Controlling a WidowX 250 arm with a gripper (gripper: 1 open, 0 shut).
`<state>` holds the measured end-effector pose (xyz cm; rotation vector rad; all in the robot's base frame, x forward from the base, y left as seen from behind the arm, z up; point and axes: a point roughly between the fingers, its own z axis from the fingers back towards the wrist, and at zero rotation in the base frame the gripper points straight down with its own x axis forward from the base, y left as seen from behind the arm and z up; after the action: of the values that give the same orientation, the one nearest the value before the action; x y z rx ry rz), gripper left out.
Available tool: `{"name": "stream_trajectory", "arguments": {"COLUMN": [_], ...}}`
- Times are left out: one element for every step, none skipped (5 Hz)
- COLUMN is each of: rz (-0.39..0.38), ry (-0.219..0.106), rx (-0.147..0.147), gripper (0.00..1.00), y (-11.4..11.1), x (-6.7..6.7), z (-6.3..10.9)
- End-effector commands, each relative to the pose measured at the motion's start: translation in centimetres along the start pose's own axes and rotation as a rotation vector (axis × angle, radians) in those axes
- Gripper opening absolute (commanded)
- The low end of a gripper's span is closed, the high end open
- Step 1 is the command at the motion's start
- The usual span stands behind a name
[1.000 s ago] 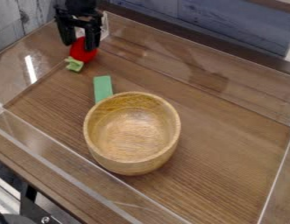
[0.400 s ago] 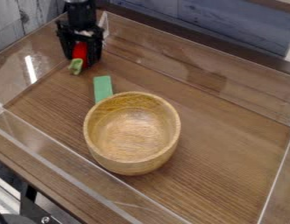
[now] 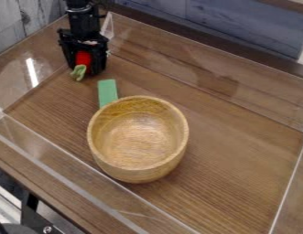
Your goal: Move the red object to the right side of the table
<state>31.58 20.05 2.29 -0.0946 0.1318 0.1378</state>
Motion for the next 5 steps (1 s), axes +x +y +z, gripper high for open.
{"name": "stream_trajectory", "arguments": {"rz": [-0.007, -0.016, 0.005, 0.023, 0.077], "ry": [-0.08, -0.118, -0.167, -0.181, -0.16], "rx": [0.038, 0.052, 0.051, 0.027, 0.032], "gripper": [0.0, 0.0, 1.0, 0.0, 1.0], "y": [-1.2, -3.5, -6.8, -10.5, -10.2], "x": [0.4, 0.4, -0.2, -0.8, -0.5], "z": [3.6, 5.8, 9.1, 11.0, 9.9]}}
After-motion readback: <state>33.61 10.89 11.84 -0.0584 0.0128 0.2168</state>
